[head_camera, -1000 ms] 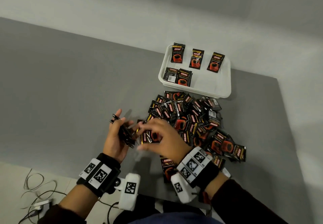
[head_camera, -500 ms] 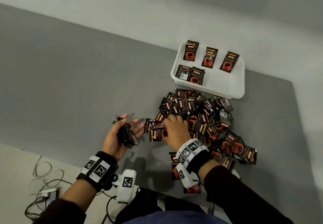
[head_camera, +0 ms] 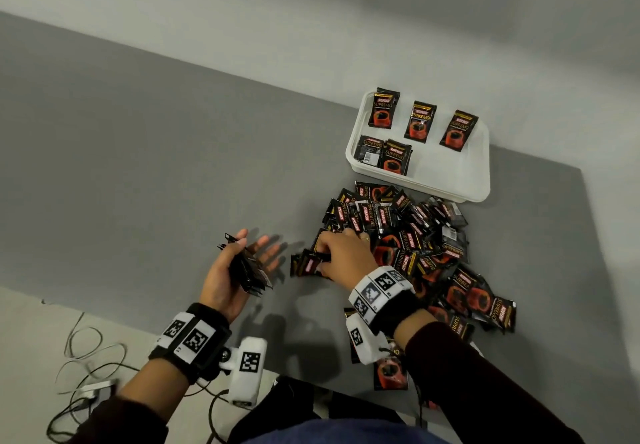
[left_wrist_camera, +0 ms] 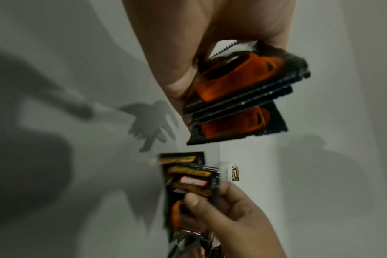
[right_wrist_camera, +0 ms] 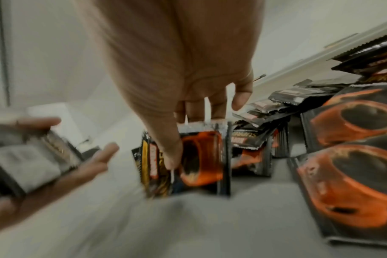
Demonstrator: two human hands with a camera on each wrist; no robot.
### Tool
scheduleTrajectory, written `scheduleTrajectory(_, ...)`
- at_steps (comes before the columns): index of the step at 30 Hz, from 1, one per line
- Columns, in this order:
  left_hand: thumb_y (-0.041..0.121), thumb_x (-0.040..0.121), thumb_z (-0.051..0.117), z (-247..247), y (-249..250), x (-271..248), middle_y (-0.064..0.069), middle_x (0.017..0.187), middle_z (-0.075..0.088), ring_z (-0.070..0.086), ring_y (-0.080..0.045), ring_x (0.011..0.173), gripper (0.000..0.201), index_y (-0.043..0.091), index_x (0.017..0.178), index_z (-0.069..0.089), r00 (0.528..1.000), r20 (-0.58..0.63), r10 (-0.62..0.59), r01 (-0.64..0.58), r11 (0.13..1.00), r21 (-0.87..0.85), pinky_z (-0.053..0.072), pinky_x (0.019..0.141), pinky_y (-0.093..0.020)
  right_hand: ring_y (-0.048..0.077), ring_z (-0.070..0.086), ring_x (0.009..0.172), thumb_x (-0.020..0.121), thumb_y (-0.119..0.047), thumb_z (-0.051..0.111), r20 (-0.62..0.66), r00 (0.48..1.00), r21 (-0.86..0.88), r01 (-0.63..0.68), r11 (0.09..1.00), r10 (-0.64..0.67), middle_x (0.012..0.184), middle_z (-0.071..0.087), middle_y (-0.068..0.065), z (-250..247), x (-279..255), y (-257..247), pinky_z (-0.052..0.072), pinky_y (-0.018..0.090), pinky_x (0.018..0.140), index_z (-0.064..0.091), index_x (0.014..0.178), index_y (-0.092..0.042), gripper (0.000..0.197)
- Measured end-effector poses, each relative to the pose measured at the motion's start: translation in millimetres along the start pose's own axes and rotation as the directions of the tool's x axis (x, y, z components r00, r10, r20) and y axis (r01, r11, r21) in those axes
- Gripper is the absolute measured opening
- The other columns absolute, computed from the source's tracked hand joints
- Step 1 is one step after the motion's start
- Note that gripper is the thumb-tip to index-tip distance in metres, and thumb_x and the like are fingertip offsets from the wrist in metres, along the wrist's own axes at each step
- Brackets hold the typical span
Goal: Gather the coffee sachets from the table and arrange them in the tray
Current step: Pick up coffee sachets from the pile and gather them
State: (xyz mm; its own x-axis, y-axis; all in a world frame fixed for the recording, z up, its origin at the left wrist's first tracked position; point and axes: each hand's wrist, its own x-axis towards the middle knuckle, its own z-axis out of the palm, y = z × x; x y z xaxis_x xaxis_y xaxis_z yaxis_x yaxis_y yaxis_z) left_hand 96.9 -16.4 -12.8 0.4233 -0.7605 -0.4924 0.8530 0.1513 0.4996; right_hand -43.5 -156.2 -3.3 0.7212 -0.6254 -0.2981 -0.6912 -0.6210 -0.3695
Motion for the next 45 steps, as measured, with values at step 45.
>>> scheduleTrajectory(45,0.027,0.073,0.06,38,-29,22,-0.002,0.087,0.059,0.06,-0.011,0.063,0.03,0.022,0.103,0.056,0.986,0.071,-0.149,0.121,0.946,0.301,0.056,0.056,-0.025,0.017,0.045,0.111,0.081,-0.029,0.067,-0.087,0.973,0.027,-0.211,0.977,0.212,0.117,0.052,-0.006,-8,-74,96,0.042,0.035,0.094,0.053,0.125,-0.028,0.046)
